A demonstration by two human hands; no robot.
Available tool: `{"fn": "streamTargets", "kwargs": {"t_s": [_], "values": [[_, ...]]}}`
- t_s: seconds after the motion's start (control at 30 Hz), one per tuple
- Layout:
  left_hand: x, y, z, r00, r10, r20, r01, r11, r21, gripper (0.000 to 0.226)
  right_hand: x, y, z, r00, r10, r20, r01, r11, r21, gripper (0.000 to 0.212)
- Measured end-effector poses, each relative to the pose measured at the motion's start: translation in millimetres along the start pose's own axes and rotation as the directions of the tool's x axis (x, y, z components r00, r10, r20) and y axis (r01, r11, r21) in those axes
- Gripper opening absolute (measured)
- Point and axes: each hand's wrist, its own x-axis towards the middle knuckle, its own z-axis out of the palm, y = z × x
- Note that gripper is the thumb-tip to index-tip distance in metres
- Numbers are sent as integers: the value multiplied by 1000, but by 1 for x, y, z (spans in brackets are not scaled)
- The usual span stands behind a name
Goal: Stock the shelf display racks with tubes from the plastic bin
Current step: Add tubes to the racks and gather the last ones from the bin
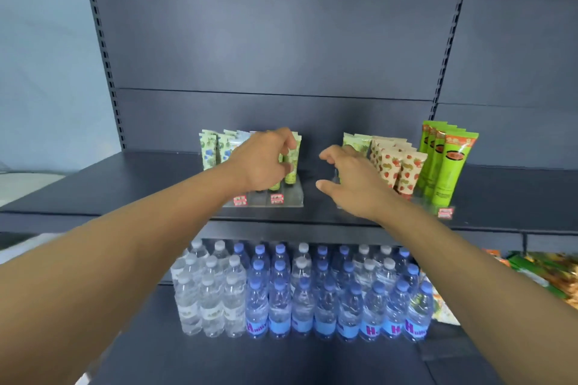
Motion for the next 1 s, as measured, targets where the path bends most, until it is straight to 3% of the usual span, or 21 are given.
{"fn": "streamTargets", "kwargs": {"t_s": [0.17,0.47,0.7,1.0], "values": [[-64,15,37,987,-86,139,97,992,-76,22,-58,-1,25,998,-30,59,27,998,58,35],[-165,-11,149,884,-225,411,248,969,-4,20,-177,30,124,915,145,376,-166,986,23,27],[-260,-60,261,651,-275,707,369,929,22,20,-295,62,210,714,352,605,-402,914,-57,32],[-369,-87,389,408,-366,836,461,873,158,27,-429,133,303,416,500,760,-554,802,-224,34]]}}
